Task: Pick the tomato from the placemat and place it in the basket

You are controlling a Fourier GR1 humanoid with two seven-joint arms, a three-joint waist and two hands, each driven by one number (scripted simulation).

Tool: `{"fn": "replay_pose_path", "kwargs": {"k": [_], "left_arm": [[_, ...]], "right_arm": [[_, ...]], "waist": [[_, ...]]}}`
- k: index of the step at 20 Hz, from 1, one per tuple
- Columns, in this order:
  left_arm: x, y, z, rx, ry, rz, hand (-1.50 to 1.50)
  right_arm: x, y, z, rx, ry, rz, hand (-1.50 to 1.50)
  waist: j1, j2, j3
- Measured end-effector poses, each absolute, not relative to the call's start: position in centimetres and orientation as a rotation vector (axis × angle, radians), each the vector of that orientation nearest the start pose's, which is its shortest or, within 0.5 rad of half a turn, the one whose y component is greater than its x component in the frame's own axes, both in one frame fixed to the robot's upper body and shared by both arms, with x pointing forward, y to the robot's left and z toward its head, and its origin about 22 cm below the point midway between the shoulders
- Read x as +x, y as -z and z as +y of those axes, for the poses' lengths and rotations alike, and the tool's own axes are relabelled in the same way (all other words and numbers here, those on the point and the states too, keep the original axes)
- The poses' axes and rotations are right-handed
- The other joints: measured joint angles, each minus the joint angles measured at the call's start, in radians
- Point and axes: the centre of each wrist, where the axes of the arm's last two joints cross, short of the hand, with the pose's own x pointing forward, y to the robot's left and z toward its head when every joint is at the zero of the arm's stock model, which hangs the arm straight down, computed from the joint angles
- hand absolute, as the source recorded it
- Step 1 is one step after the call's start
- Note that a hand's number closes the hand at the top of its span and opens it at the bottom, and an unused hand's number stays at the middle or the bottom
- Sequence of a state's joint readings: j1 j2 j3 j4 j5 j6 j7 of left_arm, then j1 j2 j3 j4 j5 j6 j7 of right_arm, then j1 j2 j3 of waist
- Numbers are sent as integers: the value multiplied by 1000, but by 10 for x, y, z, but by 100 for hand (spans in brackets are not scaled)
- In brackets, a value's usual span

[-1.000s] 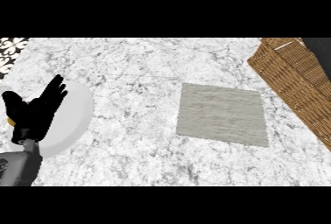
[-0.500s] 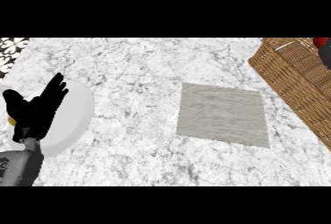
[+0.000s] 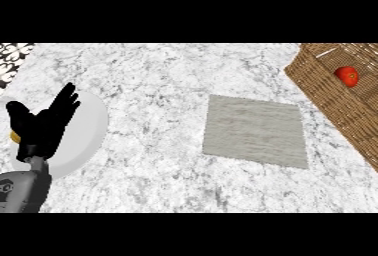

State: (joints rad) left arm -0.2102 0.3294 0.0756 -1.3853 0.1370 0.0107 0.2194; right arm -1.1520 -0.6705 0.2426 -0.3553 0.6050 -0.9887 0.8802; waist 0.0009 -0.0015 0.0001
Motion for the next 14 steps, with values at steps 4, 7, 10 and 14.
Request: {"fn": "replay_pose_path", "kwargs": {"k": [4, 7, 10, 14], "left_arm": [[287, -37, 321, 203, 57, -1370, 0], [282, -34, 329, 219, 39, -1358, 0], [276, -30, 336, 238, 24, -1349, 0], [270, -30, 344, 262, -1, -1338, 0]], "right_arm": [[440, -211, -371, -1610, 647, -1138, -150], [431, -220, -385, -1584, 767, -1173, -150], [418, -219, -396, -1545, 840, -1193, -150], [397, -206, -404, -1480, 868, -1207, -150]], "waist": [[-17, -7, 0], [-38, -15, -1], [-61, -23, -1], [-92, -34, -1]]}}
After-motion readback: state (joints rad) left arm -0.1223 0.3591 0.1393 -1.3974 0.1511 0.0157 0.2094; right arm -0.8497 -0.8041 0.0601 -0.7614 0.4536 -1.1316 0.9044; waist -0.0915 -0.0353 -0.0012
